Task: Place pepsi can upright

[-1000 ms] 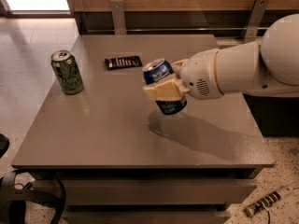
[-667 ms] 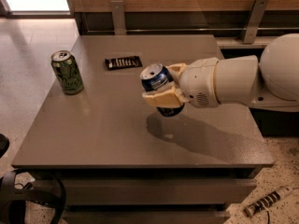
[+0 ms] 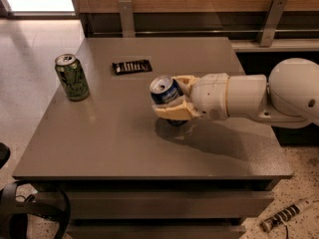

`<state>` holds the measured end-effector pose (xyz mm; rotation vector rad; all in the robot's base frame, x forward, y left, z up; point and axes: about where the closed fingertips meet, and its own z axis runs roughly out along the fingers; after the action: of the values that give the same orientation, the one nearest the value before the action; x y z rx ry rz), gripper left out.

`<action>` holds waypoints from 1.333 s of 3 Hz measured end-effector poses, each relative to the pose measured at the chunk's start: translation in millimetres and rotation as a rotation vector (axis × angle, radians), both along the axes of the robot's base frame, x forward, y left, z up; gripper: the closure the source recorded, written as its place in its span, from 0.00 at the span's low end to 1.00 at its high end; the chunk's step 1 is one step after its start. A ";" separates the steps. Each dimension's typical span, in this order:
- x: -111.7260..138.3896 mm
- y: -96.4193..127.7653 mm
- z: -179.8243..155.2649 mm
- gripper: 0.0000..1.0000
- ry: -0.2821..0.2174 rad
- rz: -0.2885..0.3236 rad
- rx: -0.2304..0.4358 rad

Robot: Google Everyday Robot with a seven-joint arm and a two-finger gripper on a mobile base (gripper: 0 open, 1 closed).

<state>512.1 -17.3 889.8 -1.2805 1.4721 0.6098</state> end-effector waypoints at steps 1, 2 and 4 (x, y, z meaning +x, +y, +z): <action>6.3 -4.0 -9.0 1.00 0.020 0.012 0.042; 10.4 -10.8 -21.3 1.00 0.043 0.016 0.092; 10.1 -9.8 -16.2 0.97 0.043 0.017 0.092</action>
Offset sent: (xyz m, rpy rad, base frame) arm 0.0172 -0.0257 -0.0383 0.1601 0.0751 0.0096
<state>522.2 -27.1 873.6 -1.2166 1.4530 0.7127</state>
